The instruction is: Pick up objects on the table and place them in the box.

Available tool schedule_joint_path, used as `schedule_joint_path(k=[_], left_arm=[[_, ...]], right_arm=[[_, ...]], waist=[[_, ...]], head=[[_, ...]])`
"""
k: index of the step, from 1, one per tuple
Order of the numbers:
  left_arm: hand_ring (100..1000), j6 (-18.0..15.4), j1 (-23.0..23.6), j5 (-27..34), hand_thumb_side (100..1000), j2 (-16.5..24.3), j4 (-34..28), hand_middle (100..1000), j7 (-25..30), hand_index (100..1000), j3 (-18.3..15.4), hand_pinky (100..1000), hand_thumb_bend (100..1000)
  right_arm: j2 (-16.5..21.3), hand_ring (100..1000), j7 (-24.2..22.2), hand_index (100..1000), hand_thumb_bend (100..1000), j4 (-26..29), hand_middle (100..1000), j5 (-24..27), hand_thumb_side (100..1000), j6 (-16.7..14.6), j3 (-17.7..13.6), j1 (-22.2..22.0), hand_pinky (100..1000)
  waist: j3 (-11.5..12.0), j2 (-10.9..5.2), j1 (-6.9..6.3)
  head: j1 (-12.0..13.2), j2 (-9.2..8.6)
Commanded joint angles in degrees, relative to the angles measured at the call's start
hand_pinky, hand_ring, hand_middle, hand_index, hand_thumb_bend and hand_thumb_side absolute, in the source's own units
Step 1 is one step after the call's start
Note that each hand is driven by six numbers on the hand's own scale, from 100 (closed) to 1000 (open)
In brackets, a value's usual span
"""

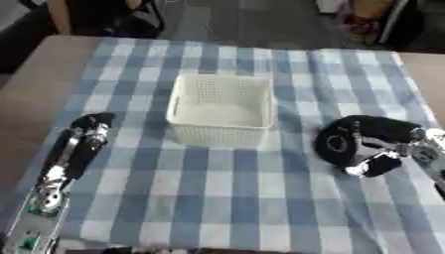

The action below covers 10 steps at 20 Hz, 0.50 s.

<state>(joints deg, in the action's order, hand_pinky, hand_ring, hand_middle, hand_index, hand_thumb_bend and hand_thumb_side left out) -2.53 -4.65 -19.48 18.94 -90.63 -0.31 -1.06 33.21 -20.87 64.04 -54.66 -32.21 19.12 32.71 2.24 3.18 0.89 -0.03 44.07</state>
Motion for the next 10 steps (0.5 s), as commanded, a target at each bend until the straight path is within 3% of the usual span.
schedule_joint_path(k=[1,10], left_arm=[[782,-0.2,-0.6,-0.4,1000,1.1,-0.6,791,0.2,824,0.0,635,276],[781,-0.2,-0.7,-0.5,1000,1.1,-0.6,791,0.3,823,0.1,634,275]], right_arm=[[0.8,968,0.3,713,310,-0.8,926,-2.4,597,-0.9,0.1,1.4,1000],[1.2,888,3.3,704,271,-1.9,863,-11.3,557,-3.7,0.9,2.6,1000]], waist=[[0.1,-0.5,0.11],[0.5,-0.45,0.45]], head=[[-0.4,0.05],[-0.4,0.05]])
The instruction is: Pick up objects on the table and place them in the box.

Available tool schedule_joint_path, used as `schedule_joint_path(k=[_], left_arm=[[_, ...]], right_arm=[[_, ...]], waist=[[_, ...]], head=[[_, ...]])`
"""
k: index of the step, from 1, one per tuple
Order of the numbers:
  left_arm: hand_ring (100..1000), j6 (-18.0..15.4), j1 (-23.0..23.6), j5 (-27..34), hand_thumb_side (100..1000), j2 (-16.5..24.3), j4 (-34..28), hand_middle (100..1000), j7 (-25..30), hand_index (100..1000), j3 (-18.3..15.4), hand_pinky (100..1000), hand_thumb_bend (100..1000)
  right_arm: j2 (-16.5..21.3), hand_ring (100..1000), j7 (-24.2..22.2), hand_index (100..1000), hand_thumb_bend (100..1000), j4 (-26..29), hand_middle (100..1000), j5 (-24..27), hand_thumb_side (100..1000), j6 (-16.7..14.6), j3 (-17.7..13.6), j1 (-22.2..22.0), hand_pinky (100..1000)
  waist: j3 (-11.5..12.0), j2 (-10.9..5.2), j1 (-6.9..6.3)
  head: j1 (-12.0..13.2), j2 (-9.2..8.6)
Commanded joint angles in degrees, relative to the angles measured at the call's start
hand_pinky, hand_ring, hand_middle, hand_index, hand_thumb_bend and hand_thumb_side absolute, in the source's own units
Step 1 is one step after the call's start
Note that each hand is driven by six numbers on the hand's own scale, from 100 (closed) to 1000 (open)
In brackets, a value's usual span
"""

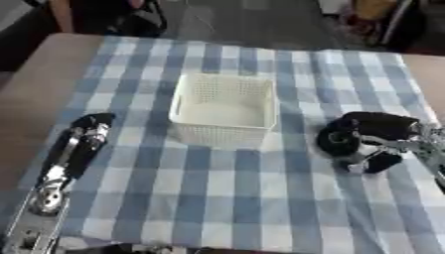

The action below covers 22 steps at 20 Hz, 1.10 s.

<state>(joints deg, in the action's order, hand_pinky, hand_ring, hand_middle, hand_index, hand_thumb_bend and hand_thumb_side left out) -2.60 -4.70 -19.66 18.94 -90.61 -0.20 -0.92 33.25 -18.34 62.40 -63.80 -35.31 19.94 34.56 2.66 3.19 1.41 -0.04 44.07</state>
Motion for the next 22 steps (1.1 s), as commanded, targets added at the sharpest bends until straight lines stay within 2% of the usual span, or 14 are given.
schedule_joint_path(k=[1,3,5,6,7,9,11,12,13,14,15,17,22], left_arm=[[781,-0.1,-0.7,-0.3,1000,1.1,-0.6,791,0.2,823,0.0,634,275],[781,-0.1,-0.7,-0.3,1000,1.0,-0.6,791,0.2,823,0.0,634,274],[780,-0.1,-0.7,-0.3,1000,1.0,-0.6,790,0.2,823,0.0,634,274],[780,-0.1,-0.7,-0.3,1000,1.0,-0.6,790,0.2,823,0.0,634,274],[780,-0.1,-0.7,-0.3,1000,1.0,-0.6,790,0.2,823,0.0,634,274],[780,-0.1,-0.6,-0.3,1000,1.0,-0.5,790,0.2,823,0.0,633,273],[780,-0.1,-0.6,-0.3,1000,0.9,-0.5,790,0.2,823,0.0,633,272],[780,-0.1,-0.6,-0.3,1000,0.9,-0.5,790,0.2,823,-0.1,633,272],[780,-0.1,-0.5,-0.3,1000,0.9,-0.5,790,0.1,823,-0.1,634,271],[780,-0.1,-0.5,-0.3,1000,0.9,-0.5,790,0.1,823,-0.1,634,271],[780,0.0,-0.5,-0.3,1000,0.9,-0.5,790,0.1,822,-0.1,634,269],[780,0.0,-0.4,-0.3,1000,0.9,-0.4,790,0.1,822,-0.1,634,263],[779,0.0,-0.3,-0.3,1000,0.9,-0.3,790,0.0,822,-0.2,634,259]], right_arm=[[1.1,855,1.3,691,246,-0.4,816,-2.6,543,-0.7,0.0,0.7,1000],[0.9,807,2.2,683,209,-0.7,774,-3.1,535,-0.8,-0.2,0.5,1000],[0.8,759,3.2,672,163,-0.9,728,-3.0,534,-0.9,-0.4,0.4,948],[0.7,762,3.7,673,169,-1.0,732,-2.8,532,-0.9,-0.5,0.3,951],[0.7,678,4.3,660,100,-1.0,645,-2.5,568,-0.9,-0.6,0.2,872],[0.6,582,6.0,628,100,-1.0,556,-1.6,596,-0.8,-0.8,0.1,736],[0.5,524,8.4,587,100,-0.7,499,-0.5,647,-0.4,-1.2,-0.2,649],[0.6,524,9.8,587,100,-0.4,499,0.1,647,-0.1,-1.5,-0.4,649],[0.7,529,10.9,578,100,0.0,502,0.6,689,0.2,-1.7,-0.6,643],[0.8,526,11.9,581,100,0.5,500,1.1,677,0.6,-2.0,-0.8,643],[0.9,556,12.6,558,100,0.9,528,1.6,751,0.9,-2.3,-0.9,650],[1.1,567,13.4,547,100,1.9,542,2.8,774,1.6,-2.8,-1.1,656],[2.1,564,14.0,534,100,4.9,542,7.1,762,3.5,-4.7,-1.6,657]], waist=[[0.1,-0.45,-0.06],[0.1,-0.44,-0.04],[0.2,-0.45,-0.05],[0.2,-0.45,-0.05],[0.1,-0.46,-0.07],[0.1,-0.47,-0.1],[0.0,-0.48,-0.14],[0.0,-0.48,-0.16],[0.0,-0.49,-0.19],[-0.1,-0.5,-0.21],[-0.1,-0.51,-0.23],[-0.2,-0.55,-0.25],[-0.4,-0.59,-0.33]], head=[[-0.3,0.05],[-0.3,0.05],[-0.3,0.05],[-0.3,0.05],[-0.3,0.05],[-0.3,0.05],[-0.4,0.05],[-0.3,0.05],[-0.3,0.05],[-0.4,0.05],[-0.4,0.05],[-0.5,0.05],[-0.7,-0.55]])
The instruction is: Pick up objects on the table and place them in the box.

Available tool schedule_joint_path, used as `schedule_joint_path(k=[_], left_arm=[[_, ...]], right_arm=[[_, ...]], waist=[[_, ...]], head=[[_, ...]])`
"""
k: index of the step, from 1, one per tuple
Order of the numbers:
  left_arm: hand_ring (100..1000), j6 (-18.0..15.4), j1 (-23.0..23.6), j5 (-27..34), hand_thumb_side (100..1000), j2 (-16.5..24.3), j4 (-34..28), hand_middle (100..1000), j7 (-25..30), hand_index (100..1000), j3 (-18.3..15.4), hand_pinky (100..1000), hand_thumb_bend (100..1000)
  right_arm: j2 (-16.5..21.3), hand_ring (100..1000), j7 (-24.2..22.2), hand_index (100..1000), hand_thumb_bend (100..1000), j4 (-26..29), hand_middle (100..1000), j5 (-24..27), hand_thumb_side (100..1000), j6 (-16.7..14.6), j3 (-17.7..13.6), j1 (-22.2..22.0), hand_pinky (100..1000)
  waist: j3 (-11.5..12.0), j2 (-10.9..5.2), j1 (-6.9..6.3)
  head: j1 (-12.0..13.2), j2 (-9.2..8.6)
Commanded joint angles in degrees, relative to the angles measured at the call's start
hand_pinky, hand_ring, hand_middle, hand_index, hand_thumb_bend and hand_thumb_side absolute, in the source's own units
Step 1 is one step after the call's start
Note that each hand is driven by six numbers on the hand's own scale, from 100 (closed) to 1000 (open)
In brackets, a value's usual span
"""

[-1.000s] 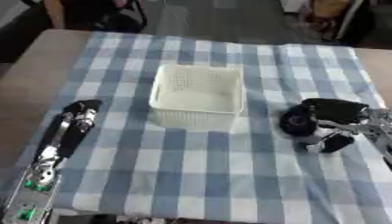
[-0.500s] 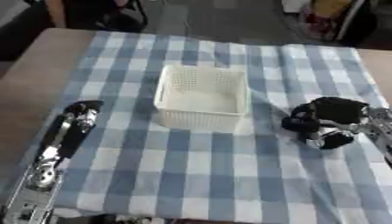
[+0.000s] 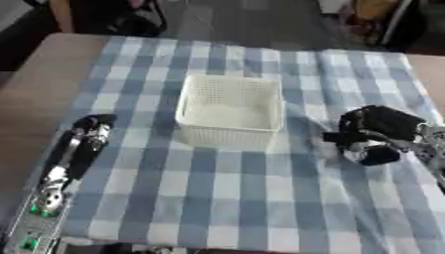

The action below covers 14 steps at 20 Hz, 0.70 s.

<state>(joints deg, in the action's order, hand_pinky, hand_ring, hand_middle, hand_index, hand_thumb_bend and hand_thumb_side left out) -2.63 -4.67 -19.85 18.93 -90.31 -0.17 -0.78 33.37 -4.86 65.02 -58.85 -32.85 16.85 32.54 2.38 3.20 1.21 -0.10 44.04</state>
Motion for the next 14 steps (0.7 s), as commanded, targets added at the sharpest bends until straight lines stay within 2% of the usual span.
schedule_joint_path(k=[1,10,11,12,14], left_arm=[[779,0.0,-0.4,-0.1,1000,0.9,-0.6,790,-0.1,822,-0.4,634,257],[779,0.1,-0.3,0.0,1000,0.8,-0.6,790,-0.2,822,-0.5,634,254],[779,0.1,-0.3,0.0,1000,0.7,-0.6,790,-0.2,822,-0.5,634,255],[779,0.1,-0.3,0.0,1000,0.7,-0.6,790,-0.2,822,-0.5,634,255],[779,0.1,-0.2,0.0,1000,0.7,-0.6,790,-0.2,822,-0.5,634,255]], right_arm=[[2.2,559,0.6,533,100,2.9,539,3.1,760,1.4,-2.1,0.3,656],[3.1,528,3.3,534,100,6.0,526,9.5,748,6.2,-7.0,-0.4,643],[3.2,526,3.5,534,100,6.3,525,10.3,795,6.8,-7.5,-0.3,643],[3.4,526,3.7,534,100,6.7,523,11.2,748,7.4,-8.0,0.0,643],[3.9,527,4.0,535,100,7.9,523,12.7,747,8.5,-8.9,0.8,643]], waist=[[-0.1,-0.61,-0.14],[-0.5,-0.57,-0.35],[-0.5,-0.57,-0.37],[-0.5,-0.59,-0.38],[-0.6,-0.64,-0.39]], head=[[-0.7,-0.69],[-0.4,-2.03],[-0.4,-2.11],[-0.3,-2.2],[-0.3,-2.3]])
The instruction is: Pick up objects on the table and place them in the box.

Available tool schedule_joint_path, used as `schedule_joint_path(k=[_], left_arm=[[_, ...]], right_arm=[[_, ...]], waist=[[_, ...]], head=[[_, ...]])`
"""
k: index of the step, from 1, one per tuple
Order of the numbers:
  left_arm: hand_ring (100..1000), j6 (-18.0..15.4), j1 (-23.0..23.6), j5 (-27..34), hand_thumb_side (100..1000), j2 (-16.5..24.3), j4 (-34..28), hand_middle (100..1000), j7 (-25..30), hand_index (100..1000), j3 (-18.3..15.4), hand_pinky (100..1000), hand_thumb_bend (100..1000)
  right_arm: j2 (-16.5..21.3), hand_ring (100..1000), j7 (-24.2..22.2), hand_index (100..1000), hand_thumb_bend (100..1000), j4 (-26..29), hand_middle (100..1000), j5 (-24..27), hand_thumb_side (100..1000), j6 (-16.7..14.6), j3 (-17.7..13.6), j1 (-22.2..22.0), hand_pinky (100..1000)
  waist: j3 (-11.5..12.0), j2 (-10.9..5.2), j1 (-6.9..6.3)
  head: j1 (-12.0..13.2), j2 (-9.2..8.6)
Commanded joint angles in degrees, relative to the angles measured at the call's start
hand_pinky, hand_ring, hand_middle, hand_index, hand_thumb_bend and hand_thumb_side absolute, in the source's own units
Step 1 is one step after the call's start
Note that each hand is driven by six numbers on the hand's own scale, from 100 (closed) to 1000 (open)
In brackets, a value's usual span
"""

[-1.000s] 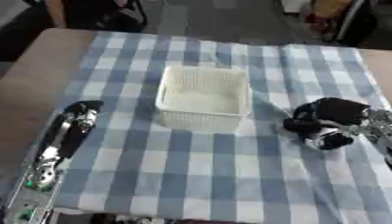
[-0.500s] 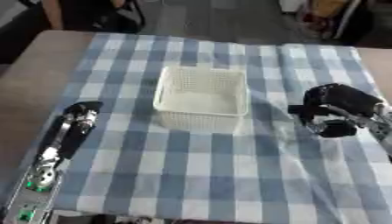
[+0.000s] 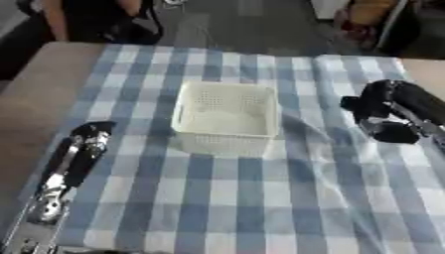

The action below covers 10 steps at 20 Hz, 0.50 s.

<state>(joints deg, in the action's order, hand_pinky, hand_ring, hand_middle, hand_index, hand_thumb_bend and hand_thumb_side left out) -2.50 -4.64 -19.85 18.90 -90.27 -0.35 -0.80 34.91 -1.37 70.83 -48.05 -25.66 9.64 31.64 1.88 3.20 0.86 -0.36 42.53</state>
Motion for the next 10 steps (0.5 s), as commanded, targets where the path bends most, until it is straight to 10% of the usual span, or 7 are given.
schedule_joint_path(k=[1,4,5,6,10], left_arm=[[779,-0.1,-0.3,0.0,1000,0.8,-0.6,790,0.0,822,-0.5,634,255],[778,-0.1,-0.2,0.0,1000,0.8,-0.6,790,0.0,822,-0.5,634,256],[778,-0.1,-0.2,0.0,1000,0.8,-0.6,790,0.0,822,-0.5,634,256],[778,-0.1,-0.2,0.0,1000,0.8,-0.5,790,0.1,822,-0.4,634,256],[778,-0.1,-0.1,-0.1,1000,0.8,-0.5,790,0.2,822,-0.3,634,255]], right_arm=[[2.7,527,0.5,535,100,2.7,524,2.5,747,1.8,-2.0,2.0,644],[3.4,531,0.6,536,100,4.3,526,3.5,749,3.0,-2.8,3.6,647],[3.4,531,0.5,536,100,4.6,528,3.7,880,3.2,-2.8,3.8,647],[3.4,534,0.5,537,100,5.0,528,3.7,748,3.3,-2.8,4.4,649],[1.9,545,-1.0,539,100,5.2,535,2.9,748,2.4,-1.2,7.4,655]], waist=[[-0.1,-0.66,-0.04],[-0.1,-0.74,0.02],[-0.2,-0.73,0.02],[-0.1,-0.77,0.04],[-0.1,-0.85,0.05]], head=[[0.0,-0.79],[0.0,-0.74],[0.0,-0.75],[0.0,-0.69],[0.0,-0.44]])
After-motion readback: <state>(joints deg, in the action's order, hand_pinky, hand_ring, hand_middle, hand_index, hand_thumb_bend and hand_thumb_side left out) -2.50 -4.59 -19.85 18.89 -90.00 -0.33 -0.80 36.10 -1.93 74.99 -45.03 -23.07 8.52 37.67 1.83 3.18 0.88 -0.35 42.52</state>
